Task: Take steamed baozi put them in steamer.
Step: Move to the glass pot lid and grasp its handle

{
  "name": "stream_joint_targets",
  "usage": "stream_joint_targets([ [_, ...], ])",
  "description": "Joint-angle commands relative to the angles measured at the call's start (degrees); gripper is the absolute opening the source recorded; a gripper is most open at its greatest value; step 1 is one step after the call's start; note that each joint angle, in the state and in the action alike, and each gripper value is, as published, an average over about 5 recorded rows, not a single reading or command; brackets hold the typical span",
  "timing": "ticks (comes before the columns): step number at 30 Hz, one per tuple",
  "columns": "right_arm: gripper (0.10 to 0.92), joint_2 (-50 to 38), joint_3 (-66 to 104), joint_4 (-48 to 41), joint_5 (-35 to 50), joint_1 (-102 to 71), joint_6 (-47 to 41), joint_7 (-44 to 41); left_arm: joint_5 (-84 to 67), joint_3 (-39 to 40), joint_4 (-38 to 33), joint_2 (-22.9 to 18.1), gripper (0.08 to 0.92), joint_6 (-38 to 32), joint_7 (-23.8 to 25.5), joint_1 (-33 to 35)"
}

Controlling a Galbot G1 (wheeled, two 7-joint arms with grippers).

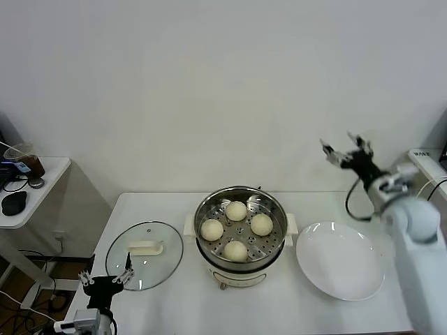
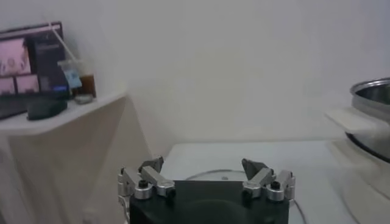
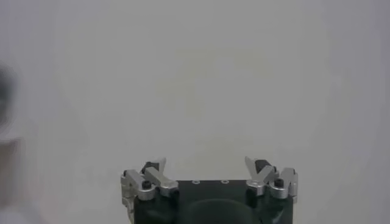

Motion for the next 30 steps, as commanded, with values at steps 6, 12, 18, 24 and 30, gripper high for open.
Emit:
stream_joint_targets([
  [6, 0.823, 14.22, 13.04, 5.61, -3.18, -31.27, 6.5, 9.95, 55.08, 1.67, 13.67, 9.26, 0.823, -12.41, -8.63, -7.47],
  [12, 0.823, 13.57, 12.93, 4.7, -3.65, -31.04, 6.74, 9.78, 80.68, 5.97, 20.46, 18.98, 0.823, -14.98, -15.43, -9.21],
  [18, 0.823, 13.34, 12.93, 4.51, -3.88, -30.41, 6.26, 9.57, 89.43, 8.82, 24.2, 21.78, 0.823, -9.67, -15.08, -9.84],
  [24, 0.823, 13.07, 12.59, 3.21, -4.37, -30.13, 6.5, 9.27, 83.42, 9.39, 25.0, 19.73, 0.823, -4.49, -12.99, -9.86],
  [30, 0.823, 13.57, 12.06, 2.7, -5.32, -29.78, 6.87, 9.1, 78.53, 11.21, 24.03, 17.12, 0.823, -2.1, -9.53, -10.59],
])
